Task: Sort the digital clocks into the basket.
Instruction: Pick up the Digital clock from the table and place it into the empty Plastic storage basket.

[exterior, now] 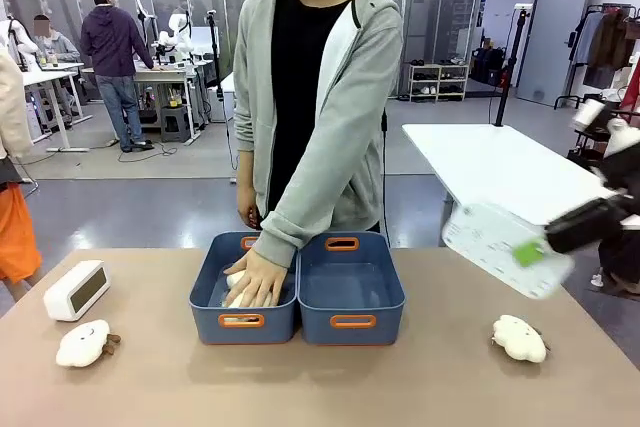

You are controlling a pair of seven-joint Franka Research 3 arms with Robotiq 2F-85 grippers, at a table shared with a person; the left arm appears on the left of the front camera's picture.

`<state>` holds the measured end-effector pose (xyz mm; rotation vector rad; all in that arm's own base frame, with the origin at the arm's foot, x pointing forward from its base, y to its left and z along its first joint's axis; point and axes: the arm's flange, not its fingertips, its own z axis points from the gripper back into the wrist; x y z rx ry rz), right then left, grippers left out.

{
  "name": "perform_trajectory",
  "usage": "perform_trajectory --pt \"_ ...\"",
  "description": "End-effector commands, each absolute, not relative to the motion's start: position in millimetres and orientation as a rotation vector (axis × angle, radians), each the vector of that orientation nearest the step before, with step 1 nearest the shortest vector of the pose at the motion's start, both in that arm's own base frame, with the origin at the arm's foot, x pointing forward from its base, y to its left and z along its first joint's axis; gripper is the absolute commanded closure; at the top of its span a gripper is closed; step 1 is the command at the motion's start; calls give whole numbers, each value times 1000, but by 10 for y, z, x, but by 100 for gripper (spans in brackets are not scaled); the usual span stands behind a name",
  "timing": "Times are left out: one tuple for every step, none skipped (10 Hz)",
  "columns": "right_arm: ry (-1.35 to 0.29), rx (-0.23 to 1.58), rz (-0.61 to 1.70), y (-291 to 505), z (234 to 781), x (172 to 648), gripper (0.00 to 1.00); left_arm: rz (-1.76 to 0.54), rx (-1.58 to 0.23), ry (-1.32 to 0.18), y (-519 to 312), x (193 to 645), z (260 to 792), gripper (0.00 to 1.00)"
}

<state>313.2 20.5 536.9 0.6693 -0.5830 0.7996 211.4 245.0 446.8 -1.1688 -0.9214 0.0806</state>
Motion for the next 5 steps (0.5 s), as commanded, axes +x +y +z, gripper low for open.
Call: perform_trajectory --pt "-608 630 747 750 5348 3545 100 77 -1185 -934 2451 2112 4500 0" --pt "-633 596 707 987 5269 3698 100 77 -1185 -934 2451 2112 4500 0" --pt "-643 543 690 1205 5131 3833 100 77 -1185 -934 2451 2112 4500 0" --pt "-621 519 686 1405 4954 3943 100 77 -1185 -934 2451 2112 4500 0" --pt "-633 486 704 1573 4755 4099 100 77 -1185 -934 2451 2112 4500 0"
